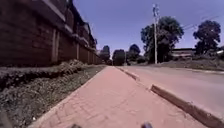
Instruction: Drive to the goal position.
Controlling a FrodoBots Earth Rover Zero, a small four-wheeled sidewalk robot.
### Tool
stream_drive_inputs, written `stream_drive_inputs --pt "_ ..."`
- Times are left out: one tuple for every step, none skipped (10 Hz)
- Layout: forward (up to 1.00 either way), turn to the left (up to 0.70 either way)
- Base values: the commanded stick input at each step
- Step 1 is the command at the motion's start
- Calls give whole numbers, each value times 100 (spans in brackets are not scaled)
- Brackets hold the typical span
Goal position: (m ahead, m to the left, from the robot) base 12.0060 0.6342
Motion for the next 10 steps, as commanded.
stream_drive_inputs --pt "85 0" --pt "85 0" --pt "85 0" --pt "85 0" --pt "85 0" --pt "85 0" --pt "85 0" --pt "85 0" --pt "85 0" --pt "85 0"
